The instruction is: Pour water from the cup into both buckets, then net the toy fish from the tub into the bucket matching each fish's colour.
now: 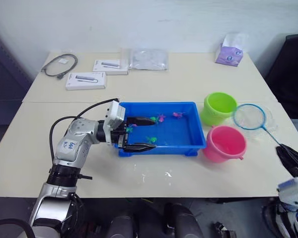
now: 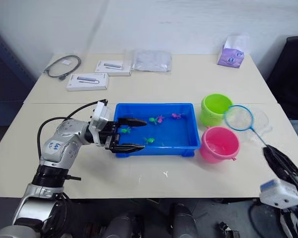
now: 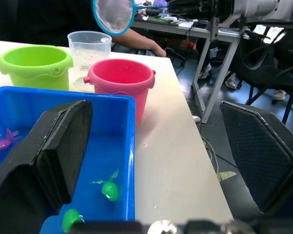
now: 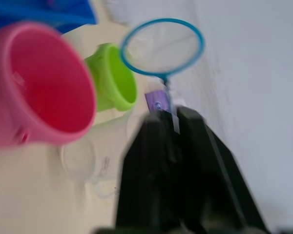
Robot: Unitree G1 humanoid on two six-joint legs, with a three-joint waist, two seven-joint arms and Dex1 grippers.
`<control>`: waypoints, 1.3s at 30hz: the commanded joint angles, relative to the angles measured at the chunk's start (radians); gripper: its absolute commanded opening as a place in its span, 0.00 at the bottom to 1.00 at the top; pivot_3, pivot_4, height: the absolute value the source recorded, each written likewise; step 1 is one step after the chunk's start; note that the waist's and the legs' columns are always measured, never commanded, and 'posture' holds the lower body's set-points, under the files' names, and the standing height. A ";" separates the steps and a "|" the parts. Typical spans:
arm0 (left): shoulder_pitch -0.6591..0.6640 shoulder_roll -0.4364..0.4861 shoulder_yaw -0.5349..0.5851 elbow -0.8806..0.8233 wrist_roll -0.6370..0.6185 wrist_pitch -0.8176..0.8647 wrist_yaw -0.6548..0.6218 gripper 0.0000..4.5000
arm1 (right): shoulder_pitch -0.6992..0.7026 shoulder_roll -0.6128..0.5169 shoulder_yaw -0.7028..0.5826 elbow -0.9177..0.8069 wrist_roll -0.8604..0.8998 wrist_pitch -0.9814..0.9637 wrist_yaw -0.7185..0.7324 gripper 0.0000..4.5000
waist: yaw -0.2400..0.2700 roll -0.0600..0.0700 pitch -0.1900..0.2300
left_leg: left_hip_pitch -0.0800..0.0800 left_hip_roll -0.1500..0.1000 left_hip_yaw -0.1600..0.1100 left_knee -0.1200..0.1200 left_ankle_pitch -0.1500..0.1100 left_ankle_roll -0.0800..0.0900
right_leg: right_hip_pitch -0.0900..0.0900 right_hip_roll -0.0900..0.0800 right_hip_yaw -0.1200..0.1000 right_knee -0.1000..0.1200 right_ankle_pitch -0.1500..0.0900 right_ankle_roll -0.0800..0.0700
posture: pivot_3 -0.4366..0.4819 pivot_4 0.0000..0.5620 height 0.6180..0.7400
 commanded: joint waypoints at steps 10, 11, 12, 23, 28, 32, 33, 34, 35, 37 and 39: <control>0.054 0.096 0.101 0.033 0.014 -0.054 0.054 1.00 | -0.499 -0.190 0.325 -0.261 0.928 1.142 -0.275 0.00 | 0.010 -0.001 0.000 | -0.003 -0.001 -0.003 0.001 0.000 0.000 | -0.001 -0.003 -0.004 0.000 0.000 -0.002 | 0.48 0.27 1.00; 0.061 0.100 0.108 0.039 0.017 -0.063 0.060 1.00 | -0.545 -0.199 0.349 -0.250 0.962 1.209 -0.302 0.00 | 0.009 -0.001 0.000 | -0.003 -0.001 -0.003 0.001 0.000 0.000 | -0.002 -0.003 -0.004 0.000 0.000 -0.002 | 0.48 0.27 1.00; 0.069 0.104 0.117 0.043 0.021 -0.073 0.069 1.00 | -0.595 -0.197 0.367 -0.234 1.020 1.269 -0.342 0.00 | 0.009 -0.001 0.000 | -0.003 0.000 -0.004 0.001 0.000 0.000 | -0.002 -0.003 -0.005 0.000 0.000 -0.002 | 0.48 0.27 1.00; 0.182 0.134 0.192 0.006 0.006 -0.097 0.139 1.00 | -0.950 -0.093 0.479 0.014 1.345 1.586 -0.704 0.00 | 0.011 -0.001 0.000 | -0.007 0.000 -0.005 0.000 -0.001 0.001 | -0.003 -0.003 -0.009 -0.003 0.000 -0.001 | 0.48 0.27 1.00; 0.207 0.137 0.202 -0.007 0.000 -0.099 0.148 1.00 | -1.021 -0.034 0.497 0.085 1.305 1.627 -0.750 0.00 | 0.006 -0.001 0.000 | -0.008 0.000 -0.005 0.000 -0.001 0.001 | -0.003 -0.003 -0.010 -0.002 0.000 -0.001 | 0.48 0.27 1.00; 0.226 0.137 0.214 -0.004 -0.001 -0.117 0.149 1.00 | -1.079 0.027 0.503 0.145 1.203 1.630 -0.753 0.00 | 0.003 -0.001 0.000 | -0.009 0.000 -0.004 0.000 -0.001 0.001 | -0.004 -0.002 -0.010 -0.002 0.001 0.000 | 0.48 0.27 1.00; 0.228 0.137 0.216 -0.004 -0.001 -0.120 0.149 1.00 | -1.089 0.040 0.503 0.155 1.180 1.631 -0.748 0.00 | 0.003 -0.001 0.000 | -0.009 0.000 -0.004 -0.001 -0.001 0.001 | -0.004 -0.002 -0.011 -0.002 0.001 0.000 | 0.48 0.27 1.00; 0.231 0.137 0.217 -0.005 -0.001 -0.122 0.149 1.00 | -1.095 0.052 0.500 0.159 1.160 1.632 -0.741 0.00 | 0.003 -0.001 0.000 | -0.009 0.000 -0.004 -0.001 -0.001 0.001 | -0.004 -0.002 -0.011 -0.002 0.001 0.000 | 0.48 0.27 1.00; 0.233 0.136 0.218 -0.006 -0.001 -0.123 0.148 1.00 | -1.100 0.065 0.498 0.162 1.132 1.626 -0.735 0.00 | 0.003 -0.001 0.000 | -0.009 0.000 -0.004 -0.001 -0.001 0.001 | -0.004 -0.002 -0.011 -0.002 0.001 0.000 | 0.48 0.27 1.00; 0.237 0.134 0.219 -0.006 -0.001 -0.128 0.148 1.00 | -1.103 0.090 0.491 0.165 1.090 1.615 -0.717 0.00 | 0.004 -0.001 0.000 | -0.009 0.000 -0.004 -0.002 -0.001 0.001 | -0.004 -0.002 -0.011 -0.002 0.001 0.000 | 0.48 0.27 1.00; 0.240 0.133 0.218 -0.008 -0.003 -0.132 0.147 1.00 | -1.098 0.107 0.486 0.152 1.039 1.599 -0.684 0.00 | 0.005 -0.001 0.000 | -0.010 0.000 -0.004 -0.002 -0.001 0.001 | -0.004 -0.002 -0.011 -0.003 0.001 0.000 | 0.48 0.27 1.00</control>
